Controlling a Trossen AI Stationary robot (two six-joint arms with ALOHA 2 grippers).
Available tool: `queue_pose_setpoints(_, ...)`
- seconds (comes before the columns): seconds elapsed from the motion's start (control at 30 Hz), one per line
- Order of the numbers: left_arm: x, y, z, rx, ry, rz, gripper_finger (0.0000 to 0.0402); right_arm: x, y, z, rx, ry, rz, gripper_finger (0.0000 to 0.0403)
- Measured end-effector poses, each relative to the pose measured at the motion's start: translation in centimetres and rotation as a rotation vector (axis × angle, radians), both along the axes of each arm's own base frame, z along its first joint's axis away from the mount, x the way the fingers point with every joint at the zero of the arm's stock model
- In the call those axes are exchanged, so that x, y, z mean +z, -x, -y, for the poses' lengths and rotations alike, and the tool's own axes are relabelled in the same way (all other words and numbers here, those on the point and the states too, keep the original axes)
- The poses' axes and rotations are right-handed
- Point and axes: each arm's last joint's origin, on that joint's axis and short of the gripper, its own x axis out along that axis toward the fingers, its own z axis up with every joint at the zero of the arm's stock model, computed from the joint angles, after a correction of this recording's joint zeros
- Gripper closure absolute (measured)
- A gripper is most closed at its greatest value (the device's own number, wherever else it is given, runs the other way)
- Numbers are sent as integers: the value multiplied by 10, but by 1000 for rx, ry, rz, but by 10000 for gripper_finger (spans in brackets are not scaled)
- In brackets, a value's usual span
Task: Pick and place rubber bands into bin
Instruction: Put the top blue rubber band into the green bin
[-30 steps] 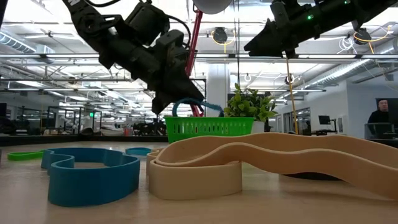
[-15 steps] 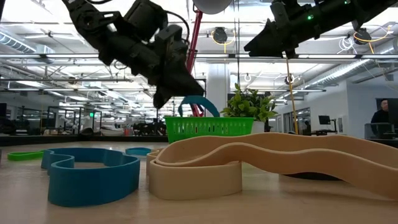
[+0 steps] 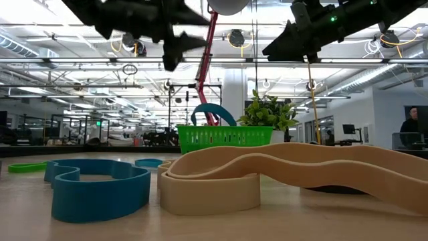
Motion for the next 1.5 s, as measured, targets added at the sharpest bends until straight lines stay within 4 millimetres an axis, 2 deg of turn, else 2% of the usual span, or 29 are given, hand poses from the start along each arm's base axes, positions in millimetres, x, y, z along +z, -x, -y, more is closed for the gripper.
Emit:
queue_pose_setpoints(0.07, 7, 6, 1, -32, -30, 15, 219, 0, 0, 0, 0, 0, 0, 222)
queue_pose_setpoints(0.2, 12, 15, 7, -122, -213, 24, 218, 0, 0, 0, 0, 0, -1, 222)
queue_pose_setpoints(0.3, 3, 19, 16, -187, -347, -43, 218, -1, 0, 0, 0, 0, -6, 222)
queue_pose_setpoints(0.43, -15, 27, 27, -239, -459, -225, 218, -6, 2, 0, 0, 0, -6, 222)
queue_pose_setpoints(0.53, -28, 33, 31, -215, -511, -383, 218, -15, 4, 0, 0, -1, -25, 222)
queue_pose_setpoints(0.6, -34, 38, 33, -187, -530, -476, 218, -18, 5, 0, -1, -4, -31, 222)
queue_pose_setpoints(0.73, -43, 38, 36, -158, -535, -553, 218, -22, 6, 0, -9, -32, -27, 222)
queue_pose_setpoints(0.87, -55, 30, 39, -168, -526, -574, 218, -19, 5, 0, -6, -23, -1, 222)
queue_pose_setpoints(1.17, -95, 17, 42, -221, -528, -715, 218, -12, 4, 0, 1, 5, 61, 222)
queue_pose_setpoints(1.5, -125, 4, 43, -229, -521, -750, 218, -12, 4, 0, 1, 5, 55, 222)
